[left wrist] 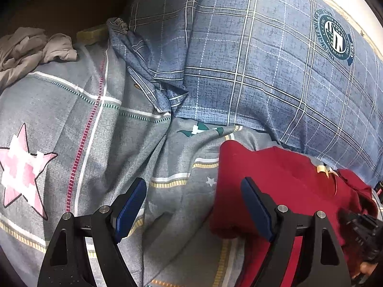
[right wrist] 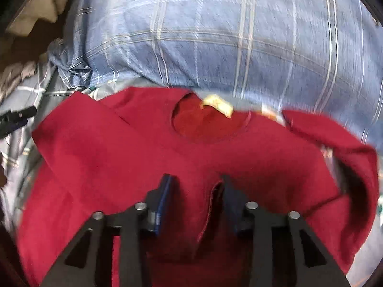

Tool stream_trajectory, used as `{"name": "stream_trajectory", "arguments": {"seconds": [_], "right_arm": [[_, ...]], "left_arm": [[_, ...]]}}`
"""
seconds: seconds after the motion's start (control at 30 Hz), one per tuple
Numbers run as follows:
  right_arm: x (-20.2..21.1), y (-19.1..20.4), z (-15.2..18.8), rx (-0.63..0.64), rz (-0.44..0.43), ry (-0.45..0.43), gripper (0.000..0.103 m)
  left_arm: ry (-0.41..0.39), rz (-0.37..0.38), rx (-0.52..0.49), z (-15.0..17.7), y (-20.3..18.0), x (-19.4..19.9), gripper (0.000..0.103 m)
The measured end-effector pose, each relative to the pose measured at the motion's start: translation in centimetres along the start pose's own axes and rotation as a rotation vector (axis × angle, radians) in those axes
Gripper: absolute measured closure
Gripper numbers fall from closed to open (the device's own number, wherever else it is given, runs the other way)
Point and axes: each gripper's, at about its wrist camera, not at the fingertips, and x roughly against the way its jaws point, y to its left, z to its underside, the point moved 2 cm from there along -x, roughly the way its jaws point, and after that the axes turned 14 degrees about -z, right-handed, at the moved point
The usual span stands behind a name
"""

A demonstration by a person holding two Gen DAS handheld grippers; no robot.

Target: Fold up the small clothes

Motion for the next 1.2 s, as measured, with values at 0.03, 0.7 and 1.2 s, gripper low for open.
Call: {"name": "stream_trajectory", "arguments": {"seconds": [0.03,0.7,1.2], "right_arm": [[0.1,0.2,-0.1,0.0,0.0,0.004,0.087],[7.7,-7.2,-1.2,-0.143,0.251,-0.123,0.056],[7.9,-8.8,3.0,-0.234,0.132,-0.075,0.056]], "left_arm": [[-0.003,-0.001,0.007,-0.1,0.2,0.0,0.023],[-0.034,0.117,-0.069,0.8,-3.3,0.6,0.022],[0.057,0.039,-0.213,2.0,-7.8,-3.4,0.019]]}}
